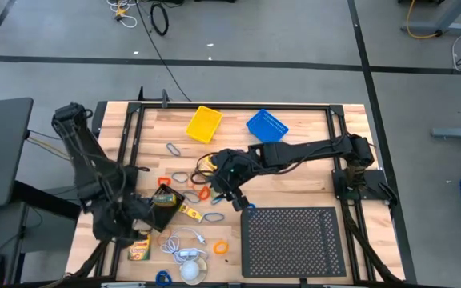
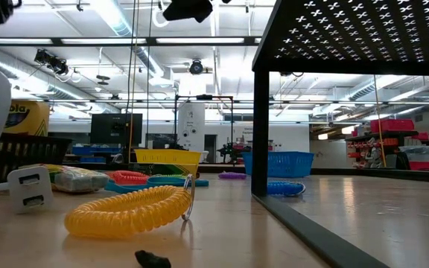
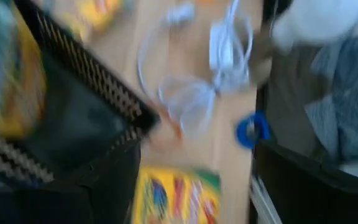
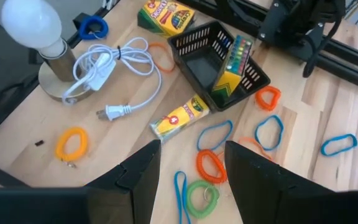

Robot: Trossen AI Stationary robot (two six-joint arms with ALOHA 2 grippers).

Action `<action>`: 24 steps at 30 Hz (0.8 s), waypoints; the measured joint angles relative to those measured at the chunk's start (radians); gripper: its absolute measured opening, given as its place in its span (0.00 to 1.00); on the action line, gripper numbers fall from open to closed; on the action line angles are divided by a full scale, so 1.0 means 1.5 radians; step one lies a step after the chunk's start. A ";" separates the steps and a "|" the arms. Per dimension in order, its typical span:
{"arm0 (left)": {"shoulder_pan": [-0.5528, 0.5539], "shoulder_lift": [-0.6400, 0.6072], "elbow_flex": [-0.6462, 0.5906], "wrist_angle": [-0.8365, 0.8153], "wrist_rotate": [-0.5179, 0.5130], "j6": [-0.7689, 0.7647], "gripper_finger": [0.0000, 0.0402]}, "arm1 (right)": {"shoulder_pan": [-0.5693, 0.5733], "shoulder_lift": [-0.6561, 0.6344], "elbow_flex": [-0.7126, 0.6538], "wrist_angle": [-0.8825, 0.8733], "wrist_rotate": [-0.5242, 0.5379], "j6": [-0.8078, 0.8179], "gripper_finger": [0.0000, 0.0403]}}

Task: Pick & Place Office Desk Supplies
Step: Put the crayon box into the black basket

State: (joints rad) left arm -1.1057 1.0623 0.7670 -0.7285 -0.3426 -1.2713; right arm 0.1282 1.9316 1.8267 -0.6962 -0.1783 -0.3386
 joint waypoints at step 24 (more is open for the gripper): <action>-0.052 0.252 0.099 -0.122 0.089 -0.173 0.79 | 0.016 0.000 0.000 -0.022 -0.001 -0.012 0.47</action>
State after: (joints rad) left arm -1.1843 1.4403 0.9154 -0.9116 -0.2096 -1.5308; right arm 0.1522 1.9312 1.8267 -0.7292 -0.1791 -0.3569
